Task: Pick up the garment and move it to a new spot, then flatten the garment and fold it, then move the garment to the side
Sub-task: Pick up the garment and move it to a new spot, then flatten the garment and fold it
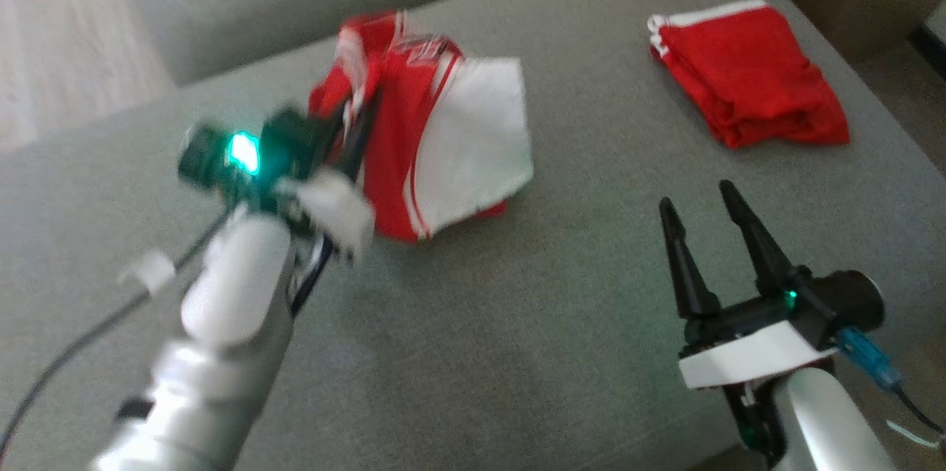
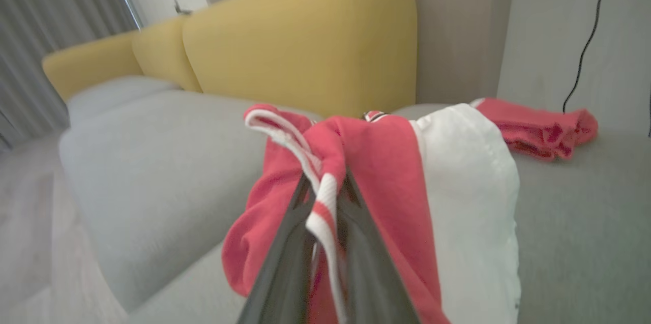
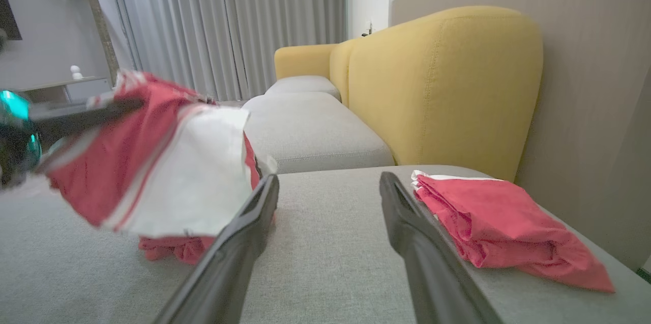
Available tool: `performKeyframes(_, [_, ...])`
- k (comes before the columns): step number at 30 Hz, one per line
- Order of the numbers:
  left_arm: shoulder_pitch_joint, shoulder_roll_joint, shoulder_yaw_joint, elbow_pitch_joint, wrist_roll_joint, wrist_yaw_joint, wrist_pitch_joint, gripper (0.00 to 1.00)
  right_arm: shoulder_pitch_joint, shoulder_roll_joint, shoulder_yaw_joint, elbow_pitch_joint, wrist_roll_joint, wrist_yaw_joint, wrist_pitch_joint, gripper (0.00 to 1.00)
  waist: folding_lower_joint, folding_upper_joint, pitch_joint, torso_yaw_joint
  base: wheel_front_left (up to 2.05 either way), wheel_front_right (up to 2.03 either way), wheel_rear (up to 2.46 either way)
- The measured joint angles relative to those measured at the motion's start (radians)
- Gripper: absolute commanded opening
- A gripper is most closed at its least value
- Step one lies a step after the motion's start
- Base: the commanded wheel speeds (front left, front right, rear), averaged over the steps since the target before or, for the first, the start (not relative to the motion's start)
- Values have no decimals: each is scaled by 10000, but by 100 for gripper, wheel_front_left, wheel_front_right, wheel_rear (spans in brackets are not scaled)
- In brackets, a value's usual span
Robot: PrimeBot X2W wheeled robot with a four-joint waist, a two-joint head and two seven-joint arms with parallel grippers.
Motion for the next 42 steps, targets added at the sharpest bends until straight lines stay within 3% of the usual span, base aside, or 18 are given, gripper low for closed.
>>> performKeyframes(2, [522, 4, -2, 646, -40, 102, -337, 44, -146, 138, 123, 29, 48, 0, 0, 100, 1, 0, 398, -118, 0, 0, 0])
performKeyframes(3, [739, 0, 4, 934, -40, 226, -608, 100, -244, 213, 201, 61, 88, 0, 0, 100, 1, 0, 593, -170, 0, 0, 0])
performKeyframes(7, [1158, -173, 117, 1398, -71, 777, -1603, 100, -521, 393, 286, 178, 188, 0, 0, 100, 3, 0, 1194, -276, 0, 0, 0])
performKeyframes(10, [1410, -389, 364, 1118, -226, 1024, -1703, 100, -521, 437, 253, 284, 192, 0, 0, 100, 3, 0, 1257, -189, 0, 0, 0])
performKeyframes(16, [4086, -667, 1191, -1601, -276, 1442, -1735, 100, -22, 462, -61, 472, 253, 0, 0, 100, -2, 0, 818, 370, 0, 0, 0])
performKeyframes(17, [5200, -706, 1354, -2104, -274, 1578, -1733, 100, 376, 454, -263, 518, 251, 0, 0, 100, -2, 0, 548, 722, 0, 0, 0])
performKeyframes(21, [6720, -777, 1804, -3154, -268, 1919, -1733, 100, 1002, 451, -481, 646, 253, 0, 2, 100, -4, 0, -51, 1501, 0, 0, 0])
performKeyframes(31, [8103, -815, 2475, -4694, 15, 2209, -1733, 100, 1761, 483, -894, 907, 261, 0, 2, 100, -4, 0, -1226, 3217, 0, 0, 0])
performKeyframes(42, [8296, -819, 2690, -4928, 2, 2291, -1733, 100, 2023, 548, -886, 1062, 263, 0, 2, 100, -2, 0, -1708, 3709, 0, 0, 0])
